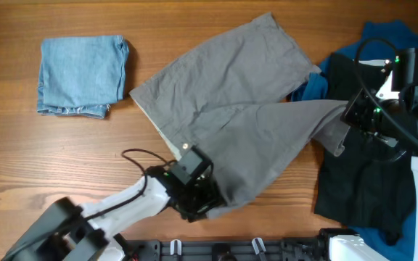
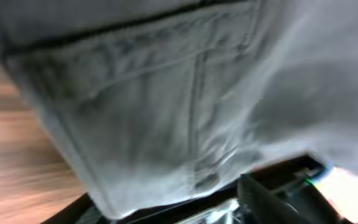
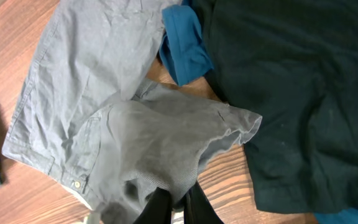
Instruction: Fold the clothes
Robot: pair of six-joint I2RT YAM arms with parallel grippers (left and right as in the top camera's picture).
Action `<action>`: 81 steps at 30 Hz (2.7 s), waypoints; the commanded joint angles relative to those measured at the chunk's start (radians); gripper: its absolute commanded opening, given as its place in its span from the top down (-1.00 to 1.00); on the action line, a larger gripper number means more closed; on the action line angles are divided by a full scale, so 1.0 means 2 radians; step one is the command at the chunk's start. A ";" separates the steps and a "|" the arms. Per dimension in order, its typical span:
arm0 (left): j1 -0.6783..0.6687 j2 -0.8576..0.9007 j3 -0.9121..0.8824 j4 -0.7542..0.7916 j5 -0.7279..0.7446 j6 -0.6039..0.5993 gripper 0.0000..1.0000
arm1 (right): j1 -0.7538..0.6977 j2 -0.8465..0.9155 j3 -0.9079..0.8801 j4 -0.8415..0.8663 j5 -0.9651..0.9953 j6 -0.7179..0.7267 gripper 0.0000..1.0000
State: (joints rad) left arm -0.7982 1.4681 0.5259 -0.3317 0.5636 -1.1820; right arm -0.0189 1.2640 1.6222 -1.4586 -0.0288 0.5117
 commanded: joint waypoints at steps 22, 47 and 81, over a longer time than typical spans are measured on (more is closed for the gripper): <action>0.367 -0.257 0.268 -0.561 -0.262 0.232 0.92 | 0.000 0.018 0.002 0.042 -0.073 -0.015 0.91; 0.234 0.213 0.254 -0.119 -0.241 0.183 0.92 | 0.024 0.195 0.002 0.095 -0.076 0.001 0.91; 0.315 0.156 0.193 -0.302 -0.157 0.249 -0.23 | 0.025 0.196 0.002 0.033 0.018 -0.021 0.67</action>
State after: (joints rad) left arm -0.1665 1.7878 0.9348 -0.9981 0.2756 -0.6281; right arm 0.0257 1.6493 1.6222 -1.3911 0.0013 0.4946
